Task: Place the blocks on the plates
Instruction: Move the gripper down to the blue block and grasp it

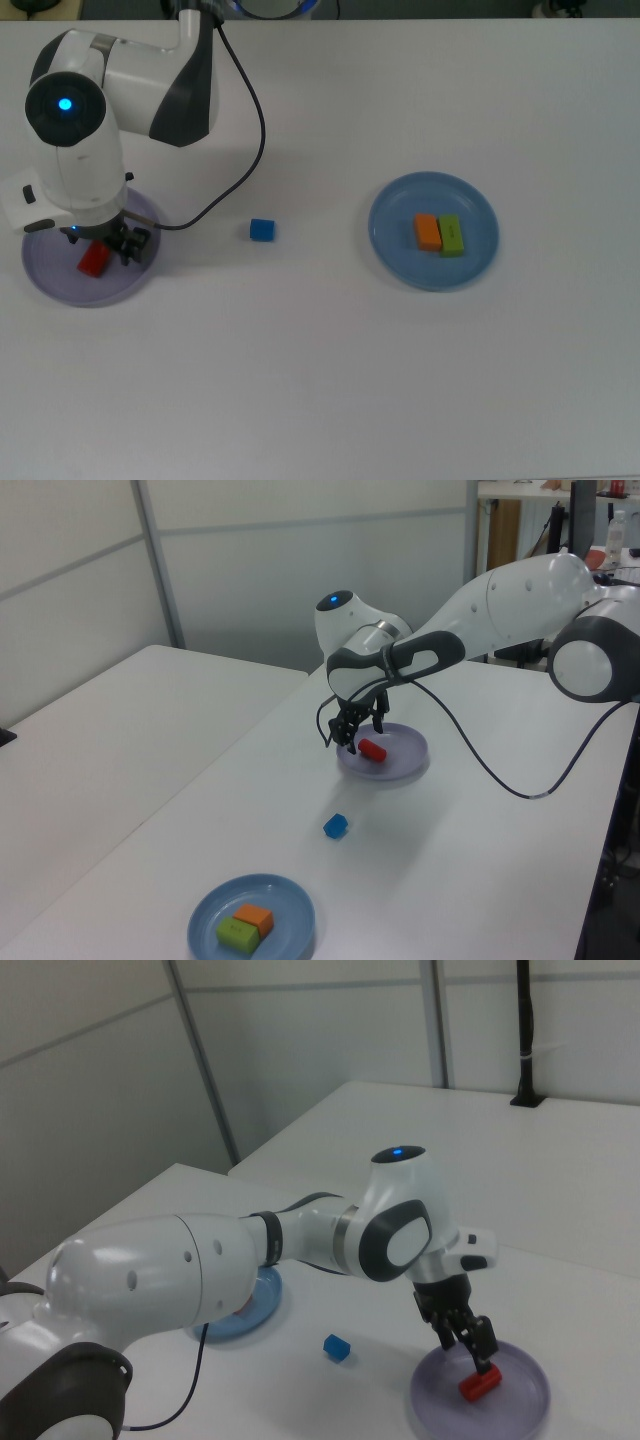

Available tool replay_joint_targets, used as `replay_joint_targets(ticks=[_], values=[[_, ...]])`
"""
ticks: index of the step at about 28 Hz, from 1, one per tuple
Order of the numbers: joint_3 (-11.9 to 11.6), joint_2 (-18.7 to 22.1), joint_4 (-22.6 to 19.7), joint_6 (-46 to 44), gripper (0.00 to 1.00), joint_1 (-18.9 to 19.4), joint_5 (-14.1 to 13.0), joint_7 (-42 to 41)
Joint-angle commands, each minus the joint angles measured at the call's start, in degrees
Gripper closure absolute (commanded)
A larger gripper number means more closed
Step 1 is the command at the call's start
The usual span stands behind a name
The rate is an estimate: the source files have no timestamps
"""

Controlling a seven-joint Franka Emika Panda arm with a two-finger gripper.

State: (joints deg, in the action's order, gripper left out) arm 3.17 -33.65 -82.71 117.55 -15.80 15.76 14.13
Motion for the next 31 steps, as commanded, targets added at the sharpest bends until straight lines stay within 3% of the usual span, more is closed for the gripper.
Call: replay_joint_targets(ticks=[1, 10, 14, 18, 31], values=[[1.4, 3.4, -1.2, -4.8, 0.00, 2.4, -2.2, -1.5], [2.0, 3.4, -1.5, -10.1, 0.00, 9.1, -2.7, -1.4], [2.1, 3.2, -1.8, -10.9, 0.00, 11.6, -6.3, -1.1], [2.0, 2.9, -2.5, -13.9, 0.00, 14.7, -7.0, -0.7], [2.0, 1.2, -3.9, -15.0, 0.00, 16.2, -6.3, -0.2]])
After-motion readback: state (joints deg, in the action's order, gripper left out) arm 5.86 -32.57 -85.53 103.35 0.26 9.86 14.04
